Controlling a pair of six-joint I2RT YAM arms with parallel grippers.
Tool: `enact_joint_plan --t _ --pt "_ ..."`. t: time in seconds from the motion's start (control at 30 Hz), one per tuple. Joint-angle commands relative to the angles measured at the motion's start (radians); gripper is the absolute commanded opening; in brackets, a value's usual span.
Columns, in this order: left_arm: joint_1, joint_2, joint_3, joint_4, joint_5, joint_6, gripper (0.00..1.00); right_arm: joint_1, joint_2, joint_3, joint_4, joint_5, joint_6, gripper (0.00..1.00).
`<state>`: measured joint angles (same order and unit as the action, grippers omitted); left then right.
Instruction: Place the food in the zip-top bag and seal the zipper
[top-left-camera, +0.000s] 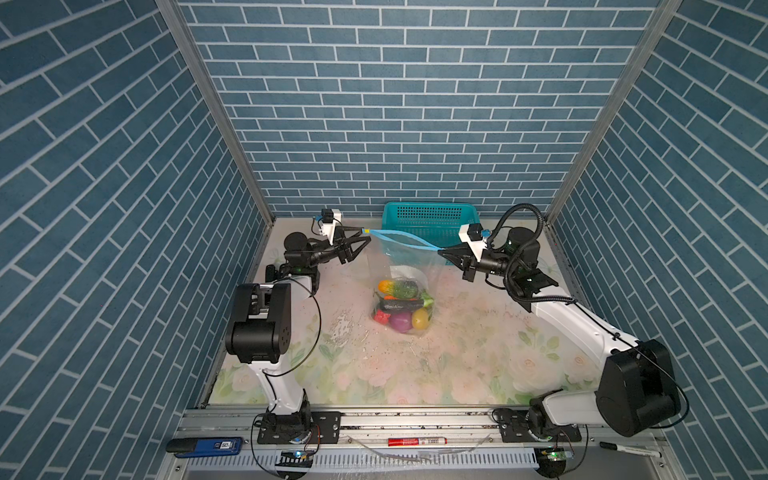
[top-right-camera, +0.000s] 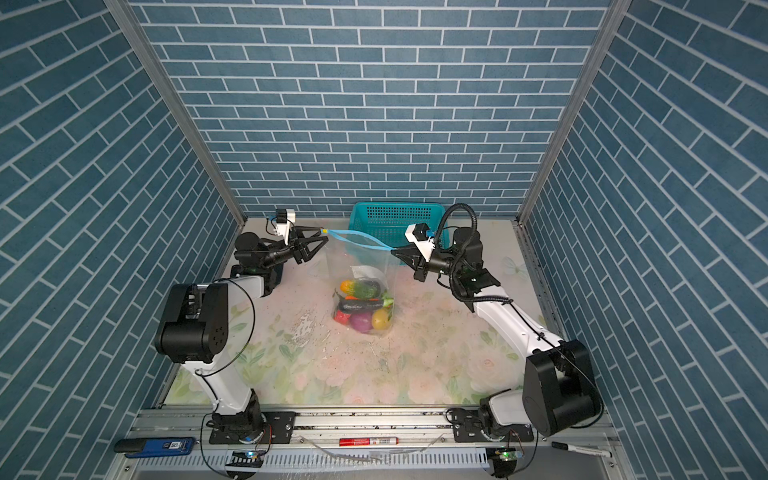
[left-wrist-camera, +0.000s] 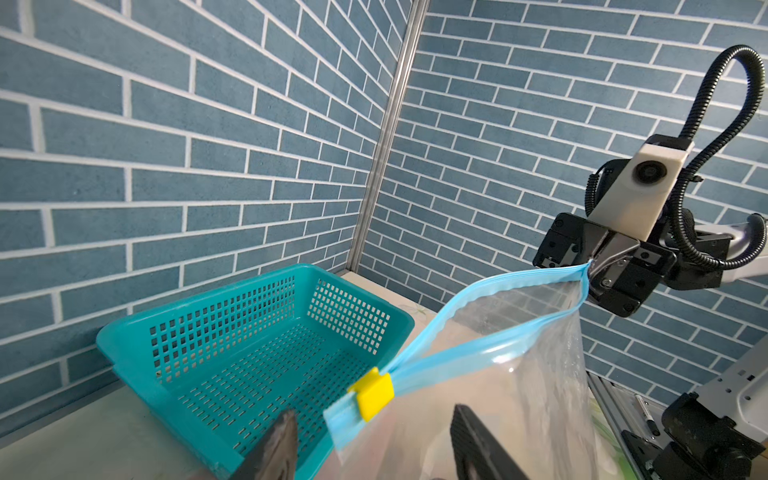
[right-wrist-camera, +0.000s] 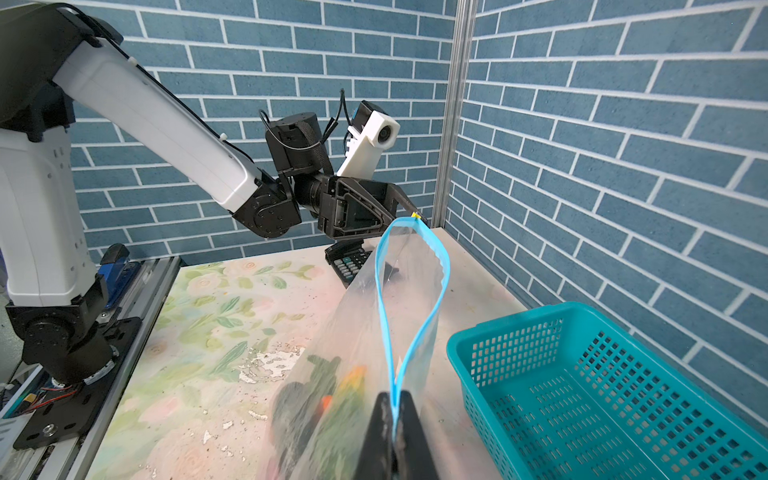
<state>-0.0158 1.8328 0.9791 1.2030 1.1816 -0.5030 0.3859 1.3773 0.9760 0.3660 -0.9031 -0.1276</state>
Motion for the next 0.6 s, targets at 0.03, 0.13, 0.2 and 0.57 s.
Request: enact_joint_plan --t 0.03,0.13,0.2,0.57 --pt "-0.01 0.027 0.027 0.057 0.034 -0.015 0.51 -0.004 0.002 0.071 -0.011 -0.022 0.003 0.0" --pt "-0.01 0.027 0.024 0.062 0.047 -0.019 0.4 -0.004 -0.001 0.073 -0.016 -0.013 0.0 0.0" --pt "-0.011 0.028 0.021 0.065 0.051 -0.022 0.3 -0.004 -0.003 0.076 -0.018 -0.005 -0.001 0.0" --pt "-0.01 0.018 0.03 0.061 0.062 -0.052 0.0 -0.012 -0.018 0.072 -0.034 0.018 -0.009 0.0"
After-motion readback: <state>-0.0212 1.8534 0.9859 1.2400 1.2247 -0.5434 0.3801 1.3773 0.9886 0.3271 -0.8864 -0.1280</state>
